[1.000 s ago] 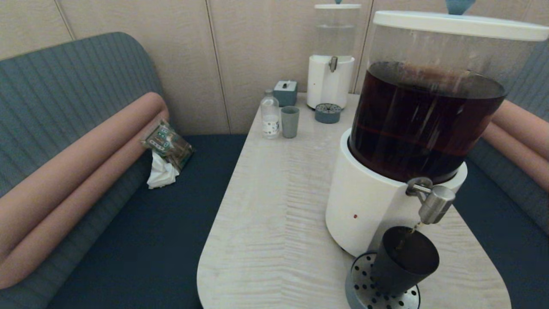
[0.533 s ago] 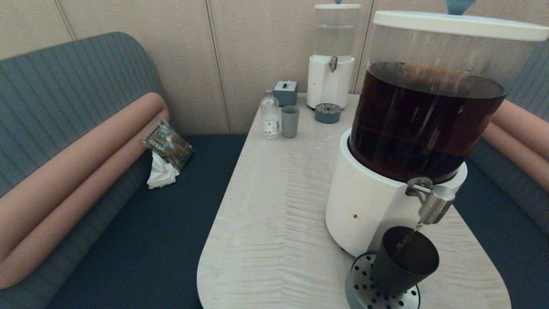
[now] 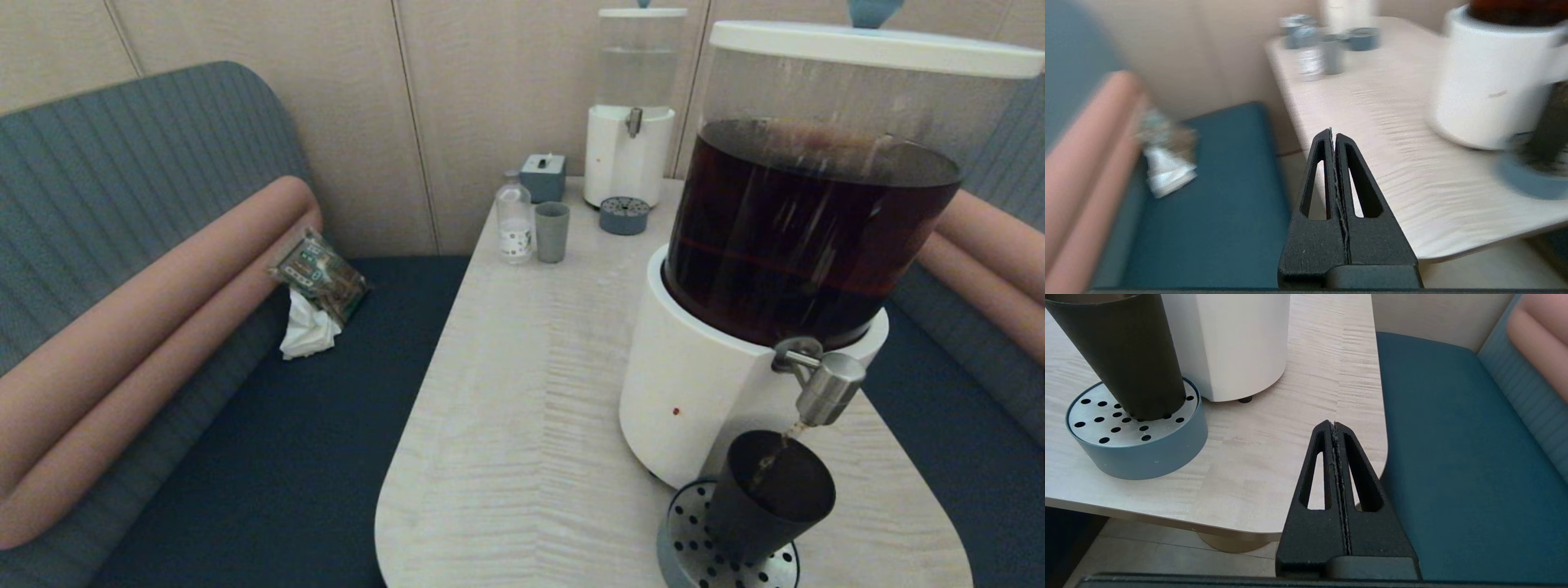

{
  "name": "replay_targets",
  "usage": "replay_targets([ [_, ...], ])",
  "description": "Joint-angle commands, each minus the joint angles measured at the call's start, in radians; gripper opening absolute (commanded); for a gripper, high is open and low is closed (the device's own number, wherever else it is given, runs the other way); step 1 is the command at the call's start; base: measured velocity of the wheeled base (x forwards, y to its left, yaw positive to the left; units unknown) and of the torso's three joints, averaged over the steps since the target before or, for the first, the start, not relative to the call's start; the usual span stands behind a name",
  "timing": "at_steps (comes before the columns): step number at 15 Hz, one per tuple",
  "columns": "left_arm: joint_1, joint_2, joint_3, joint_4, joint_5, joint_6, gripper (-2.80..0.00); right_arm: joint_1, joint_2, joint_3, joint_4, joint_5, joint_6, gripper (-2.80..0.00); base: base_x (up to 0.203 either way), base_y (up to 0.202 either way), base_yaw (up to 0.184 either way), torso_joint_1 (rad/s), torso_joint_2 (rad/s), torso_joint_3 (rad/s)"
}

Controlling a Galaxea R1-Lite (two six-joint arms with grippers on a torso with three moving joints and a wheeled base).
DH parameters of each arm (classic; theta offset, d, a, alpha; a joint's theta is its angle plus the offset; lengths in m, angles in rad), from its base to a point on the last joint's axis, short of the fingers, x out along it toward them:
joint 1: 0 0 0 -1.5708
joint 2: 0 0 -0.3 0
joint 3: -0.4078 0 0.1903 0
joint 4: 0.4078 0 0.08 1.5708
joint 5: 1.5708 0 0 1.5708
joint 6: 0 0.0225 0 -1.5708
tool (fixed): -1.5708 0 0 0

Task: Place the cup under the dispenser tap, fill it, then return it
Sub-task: Turn off the faucet

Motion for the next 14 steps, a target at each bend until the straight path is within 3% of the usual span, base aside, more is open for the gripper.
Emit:
replay_targets([
  [1, 0.000, 0.218, -0.133, 0.019, -0.064, -0.001, -2.80, -0.001, 0.000, 0.009, -0.001, 0.000, -0.001, -2.80, 0.000, 0.000, 0.000, 0.000, 0.00, 0.000],
  [4, 0.000, 0.404, -0.255, 0.022, -0.249, -0.020, -2.80, -0.001, 0.000, 0.009, 0.001, 0.000, -0.001, -2.80, 0.000, 0.000, 0.000, 0.000, 0.00, 0.000],
  [6, -0.009, 0.496, -0.271, -0.050, -0.348, -0.051, -2.80, 0.000, 0.000, 0.009, 0.000, 0.000, -0.001, -2.80, 0.000, 0.000, 0.000, 0.000, 0.00, 0.000],
  [11, -0.100, 0.770, -0.288, -0.210, -0.446, -0.043, -2.80, 0.001, 0.000, 0.009, -0.001, 0.000, -0.001, -2.80, 0.000, 0.000, 0.000, 0.000, 0.00, 0.000],
  [12, -0.146, 0.826, -0.309, -0.217, -0.442, -0.032, -2.80, -0.001, 0.000, 0.009, -0.001, 0.000, -0.001, -2.80, 0.000, 0.000, 0.000, 0.000, 0.00, 0.000],
  [14, -0.242, 0.942, -0.380, -0.223, -0.364, -0.014, -2.80, -0.001, 0.000, 0.009, 0.000, 0.000, -0.001, -2.80, 0.000, 0.000, 0.000, 0.000, 0.00, 0.000],
])
